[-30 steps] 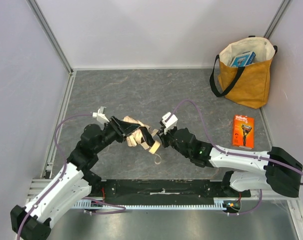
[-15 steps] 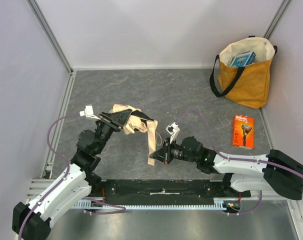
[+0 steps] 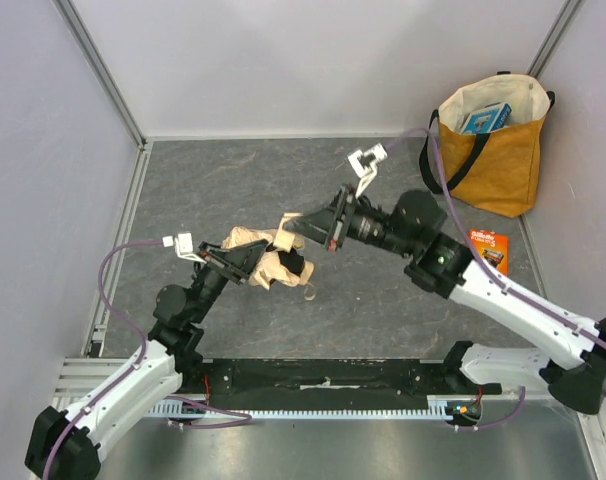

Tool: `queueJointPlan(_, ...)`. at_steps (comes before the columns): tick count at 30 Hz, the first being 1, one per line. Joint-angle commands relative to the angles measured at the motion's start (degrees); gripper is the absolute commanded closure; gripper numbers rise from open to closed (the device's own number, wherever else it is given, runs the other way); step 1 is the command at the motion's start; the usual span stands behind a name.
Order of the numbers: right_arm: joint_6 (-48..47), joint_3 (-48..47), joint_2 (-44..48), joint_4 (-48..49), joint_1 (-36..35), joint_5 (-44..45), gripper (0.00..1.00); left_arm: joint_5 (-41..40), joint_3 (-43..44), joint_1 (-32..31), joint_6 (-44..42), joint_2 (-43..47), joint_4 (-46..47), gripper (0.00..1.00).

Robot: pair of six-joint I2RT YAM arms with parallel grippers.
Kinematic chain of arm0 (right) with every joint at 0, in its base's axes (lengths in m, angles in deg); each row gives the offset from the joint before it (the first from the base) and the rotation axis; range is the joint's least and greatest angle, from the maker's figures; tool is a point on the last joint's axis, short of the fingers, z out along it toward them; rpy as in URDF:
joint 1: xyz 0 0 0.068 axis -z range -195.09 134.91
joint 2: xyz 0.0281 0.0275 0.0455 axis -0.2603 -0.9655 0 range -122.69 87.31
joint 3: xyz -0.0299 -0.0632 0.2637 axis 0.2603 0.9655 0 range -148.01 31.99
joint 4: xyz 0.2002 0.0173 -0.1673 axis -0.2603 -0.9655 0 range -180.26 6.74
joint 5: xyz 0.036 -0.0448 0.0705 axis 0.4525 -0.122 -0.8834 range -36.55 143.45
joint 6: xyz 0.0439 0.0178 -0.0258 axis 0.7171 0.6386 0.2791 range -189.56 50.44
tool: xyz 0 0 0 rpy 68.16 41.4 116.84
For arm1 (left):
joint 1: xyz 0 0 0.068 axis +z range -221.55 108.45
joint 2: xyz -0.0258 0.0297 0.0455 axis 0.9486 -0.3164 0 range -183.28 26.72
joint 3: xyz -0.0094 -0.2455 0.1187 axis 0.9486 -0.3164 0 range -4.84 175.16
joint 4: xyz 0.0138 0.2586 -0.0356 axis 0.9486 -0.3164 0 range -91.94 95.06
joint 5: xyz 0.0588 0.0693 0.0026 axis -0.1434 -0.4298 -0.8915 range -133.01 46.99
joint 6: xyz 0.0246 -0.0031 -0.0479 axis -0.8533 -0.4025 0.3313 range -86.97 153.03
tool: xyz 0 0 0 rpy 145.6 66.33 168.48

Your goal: Put away the umbrella

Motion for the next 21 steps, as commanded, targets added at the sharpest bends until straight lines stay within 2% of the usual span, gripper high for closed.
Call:
queueJointPlan(1,-0.19,-15.53,-7.45,-8.58,2.43,-8.67,1.0,0.2,-4.04,0.07,-5.88,1.23,10.95,0.98)
queueJointPlan(3,2.61,-20.89,-12.02,-6.14,2.17,-11.82,1.0,-1.46,-4.75,-0.02,-5.18,0.61,12.62,0.98)
queueJointPlan(6,7.63,-23.11,-18.08,1.25,0.16,-14.04,1.0,-3.75,-4.05,-0.02,-5.27,-1.23,13.95,0.98)
queueJointPlan(9,5.88,-24.87,-22.14,2.23,-5.63,-13.86,1.0,-9.01,-3.35,-0.02,-2.12,-2.99,14.13,0.98)
queueJointPlan(12,2.64,-22.16,-24.6,2.15,-11.52,-14.3,1.0,-13.94,-1.77,-0.11,3.94,-3.78,12.11,0.98)
queueJointPlan(16,-5.79,-17.41,-24.61,-5.31,-15.67,-10.8,1.0,-17.72,2.19,-0.02,13.95,-4.75,7.89,0.98)
queueJointPlan(21,-20.2,-13.89,-22.42,-21.04,-16.29,3.86,1.0,-17.39,4.65,-0.11,33.54,-6.51,6.05,0.98)
